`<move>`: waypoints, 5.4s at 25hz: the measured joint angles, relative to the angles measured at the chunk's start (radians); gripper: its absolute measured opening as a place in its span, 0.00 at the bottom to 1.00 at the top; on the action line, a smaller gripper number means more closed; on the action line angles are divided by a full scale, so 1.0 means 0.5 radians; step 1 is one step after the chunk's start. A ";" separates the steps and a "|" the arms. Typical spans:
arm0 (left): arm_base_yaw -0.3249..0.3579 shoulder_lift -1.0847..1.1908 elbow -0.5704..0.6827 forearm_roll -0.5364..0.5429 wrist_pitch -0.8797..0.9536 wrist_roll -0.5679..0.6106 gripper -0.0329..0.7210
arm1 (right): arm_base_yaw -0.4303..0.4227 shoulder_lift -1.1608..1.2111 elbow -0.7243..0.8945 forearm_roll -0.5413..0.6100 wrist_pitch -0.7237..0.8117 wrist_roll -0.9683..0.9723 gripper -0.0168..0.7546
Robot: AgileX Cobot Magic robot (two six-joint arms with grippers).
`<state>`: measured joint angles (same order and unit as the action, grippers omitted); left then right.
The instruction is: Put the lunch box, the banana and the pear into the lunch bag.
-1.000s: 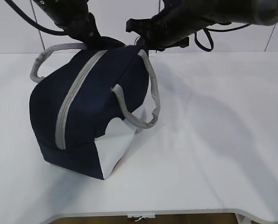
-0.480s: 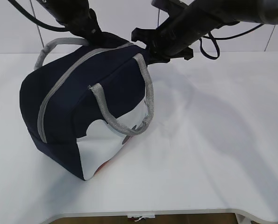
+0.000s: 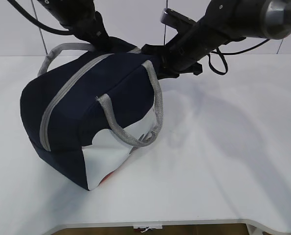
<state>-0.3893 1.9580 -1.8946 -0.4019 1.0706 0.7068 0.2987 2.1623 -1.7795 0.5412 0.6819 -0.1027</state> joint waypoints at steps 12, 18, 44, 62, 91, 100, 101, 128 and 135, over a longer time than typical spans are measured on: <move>0.000 0.000 0.000 -0.004 0.014 0.000 0.05 | -0.004 0.033 -0.004 0.050 0.043 -0.055 0.04; 0.000 0.000 0.003 -0.004 0.031 0.000 0.05 | -0.004 0.048 -0.032 0.084 0.095 -0.069 0.04; 0.000 0.000 -0.083 0.025 0.156 -0.250 0.67 | -0.016 -0.080 -0.921 -0.297 1.078 -0.083 0.59; 0.000 -0.204 -0.170 0.529 0.355 -1.055 0.64 | -0.017 -0.638 -0.592 -0.576 1.144 -0.076 0.59; 0.000 -1.641 0.786 0.549 0.381 -1.068 0.57 | -0.017 -2.419 1.149 -0.744 1.157 0.075 0.59; 0.000 -2.170 1.179 0.549 0.382 -1.072 0.52 | -0.017 -2.907 1.382 -0.777 1.165 0.079 0.59; 0.000 -2.228 1.226 0.549 0.382 -1.072 0.51 | -0.017 -2.959 1.409 -0.790 1.164 0.079 0.59; 0.000 -3.762 2.515 0.553 0.220 -1.072 0.39 | -0.017 -4.284 2.412 -0.954 1.182 0.079 0.59; 0.000 -3.905 2.705 0.517 0.154 -1.072 0.36 | -0.017 -4.358 2.481 -1.002 1.165 0.075 0.59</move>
<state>-0.3893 0.0053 -0.5421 -0.1435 1.1474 0.1710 0.2901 -0.0166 -0.5389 0.0401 1.2642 -0.0650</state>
